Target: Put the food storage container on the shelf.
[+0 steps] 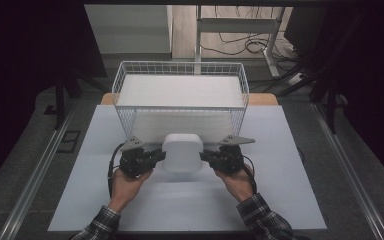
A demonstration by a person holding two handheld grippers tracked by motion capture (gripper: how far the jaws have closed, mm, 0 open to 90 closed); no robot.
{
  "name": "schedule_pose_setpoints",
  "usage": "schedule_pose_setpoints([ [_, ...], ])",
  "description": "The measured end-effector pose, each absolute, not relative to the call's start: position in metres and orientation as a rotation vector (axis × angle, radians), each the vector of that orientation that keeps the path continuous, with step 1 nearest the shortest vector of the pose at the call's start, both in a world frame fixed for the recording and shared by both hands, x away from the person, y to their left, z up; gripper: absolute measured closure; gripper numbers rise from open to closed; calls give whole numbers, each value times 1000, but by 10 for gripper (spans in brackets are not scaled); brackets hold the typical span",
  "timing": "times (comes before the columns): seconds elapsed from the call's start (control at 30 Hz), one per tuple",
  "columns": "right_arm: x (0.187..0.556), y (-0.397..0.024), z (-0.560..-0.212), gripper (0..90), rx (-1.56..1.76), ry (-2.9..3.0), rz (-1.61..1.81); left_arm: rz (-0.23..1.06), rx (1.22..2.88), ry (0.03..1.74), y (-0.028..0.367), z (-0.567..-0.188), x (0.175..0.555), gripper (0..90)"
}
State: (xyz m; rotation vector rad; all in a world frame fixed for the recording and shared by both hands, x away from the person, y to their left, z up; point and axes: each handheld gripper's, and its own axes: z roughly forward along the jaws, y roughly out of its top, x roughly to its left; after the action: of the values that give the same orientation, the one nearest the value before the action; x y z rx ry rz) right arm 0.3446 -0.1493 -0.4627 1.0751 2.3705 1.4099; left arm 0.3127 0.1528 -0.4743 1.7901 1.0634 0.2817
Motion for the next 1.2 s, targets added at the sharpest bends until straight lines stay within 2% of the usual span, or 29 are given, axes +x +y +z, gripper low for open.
schedule_pose_setpoints([
  [0.5,393,-143,-472,767,1179,2324,1400,270,1746,1098,152,-487,358,783],
  [0.9,411,-140,-477,761,1225,2348,1386,238,1720,1146,153,-498,374,767],
  [1.2,417,-133,-475,708,1185,2355,1343,293,1740,1139,150,-499,380,720],
])
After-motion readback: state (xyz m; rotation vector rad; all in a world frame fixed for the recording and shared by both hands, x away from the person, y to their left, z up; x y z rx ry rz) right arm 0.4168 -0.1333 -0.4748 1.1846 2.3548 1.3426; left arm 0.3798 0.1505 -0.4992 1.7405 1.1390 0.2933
